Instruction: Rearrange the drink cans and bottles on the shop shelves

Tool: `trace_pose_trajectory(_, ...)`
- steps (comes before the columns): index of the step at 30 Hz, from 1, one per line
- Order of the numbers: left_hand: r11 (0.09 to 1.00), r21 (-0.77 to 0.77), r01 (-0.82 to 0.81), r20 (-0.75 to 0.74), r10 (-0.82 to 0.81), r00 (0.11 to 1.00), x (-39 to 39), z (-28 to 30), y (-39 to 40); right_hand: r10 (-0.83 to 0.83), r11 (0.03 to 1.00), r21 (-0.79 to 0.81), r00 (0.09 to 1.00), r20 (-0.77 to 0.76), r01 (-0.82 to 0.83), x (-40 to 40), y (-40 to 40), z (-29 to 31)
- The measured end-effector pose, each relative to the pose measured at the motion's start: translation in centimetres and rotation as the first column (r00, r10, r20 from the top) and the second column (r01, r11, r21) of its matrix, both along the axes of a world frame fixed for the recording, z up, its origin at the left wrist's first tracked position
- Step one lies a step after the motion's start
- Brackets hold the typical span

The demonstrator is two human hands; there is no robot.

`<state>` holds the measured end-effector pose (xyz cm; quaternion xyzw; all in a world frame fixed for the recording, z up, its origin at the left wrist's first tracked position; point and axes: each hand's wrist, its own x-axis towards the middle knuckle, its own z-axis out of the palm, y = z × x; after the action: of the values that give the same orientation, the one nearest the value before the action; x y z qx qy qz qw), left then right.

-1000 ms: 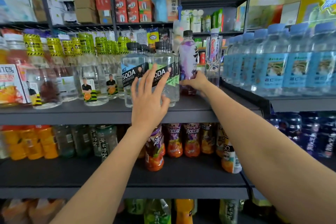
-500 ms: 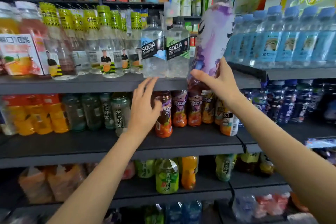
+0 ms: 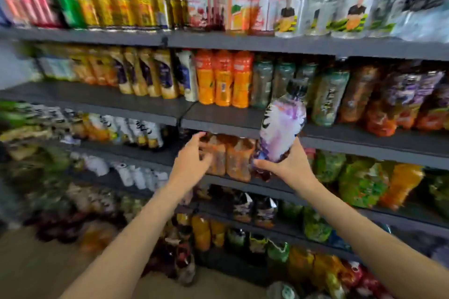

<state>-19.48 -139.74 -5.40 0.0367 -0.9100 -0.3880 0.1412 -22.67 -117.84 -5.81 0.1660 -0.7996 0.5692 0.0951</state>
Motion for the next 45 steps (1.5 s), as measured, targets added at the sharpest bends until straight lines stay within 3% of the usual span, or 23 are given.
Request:
trace_pose_trajectory(4,0.987,0.077,-0.142,0.095,0.134,0.986,0.7,-2.2,-9.2,0.068,0.994,0.079,0.997,0.04,-0.071,-1.7,-9.4,-3.0)
trace_pose_trajectory(10,0.983,0.044,-0.179,0.189,0.168,0.968,-1.8,-7.3,-19.0,0.088,0.991,0.087,0.986,0.14,-0.1,-6.0,-20.6,-8.9)
trace_pose_trajectory(13,0.983,-0.012,-0.183,0.215,0.182,0.96,-5.6,-10.6,-24.0,0.025,0.996,0.077,0.971,0.236,-0.045,-9.7,-26.4,-13.7)
trace_pose_trajectory(18,0.992,-0.116,-0.052,0.271,0.082,0.959,-13.3,-14.3,-30.9,-0.195,0.979,0.119,0.932,0.306,0.166,-16.5,-34.1,-18.8)
trace_pose_trajectory(22,0.986,-0.127,0.107,0.338,-0.059,0.939,-18.4,-16.6,-32.7,-0.273,0.959,0.166,0.912,0.306,0.232,-20.0,-37.5,-21.2)
trace_pose_trajectory(27,0.981,-0.108,0.16,0.357,-0.112,0.927,-22.4,-20.5,-33.0,-0.369,0.929,0.116,0.886,0.282,0.35,-22.6,-40.4,-22.8)
trace_pose_trajectory(30,0.959,-0.224,0.174,0.351,-0.087,0.932,-23.7,-22.9,-33.0,-0.396,0.918,0.094,0.892,0.22,0.384,-23.1,-41.2,-24.0)
trace_pose_trajectory(33,0.935,-0.303,0.184,0.307,-0.087,0.948,-23.9,-25.2,-33.4,-0.454,0.886,0.176,0.879,0.146,0.429,-21.7,-41.1,-25.7)
trace_pose_trajectory(38,0.969,-0.132,0.207,0.16,-0.186,0.97,-23.9,-27.4,-34.6,-0.521,0.852,0.157,0.836,0.173,0.499,-21.7,-41.3,-26.7)
trace_pose_trajectory(42,0.966,-0.084,0.245,0.157,-0.23,0.96,-24.0,-27.4,-35.1,-0.548,0.834,0.081,0.802,0.237,0.545,-23.7,-43.3,-26.3)
trace_pose_trajectory(45,0.959,-0.05,0.279,0.184,-0.266,0.946,-23.9,-27.1,-35.5,-0.607,0.794,0.092,0.773,0.187,0.601,-24.4,-44.5,-26.5)
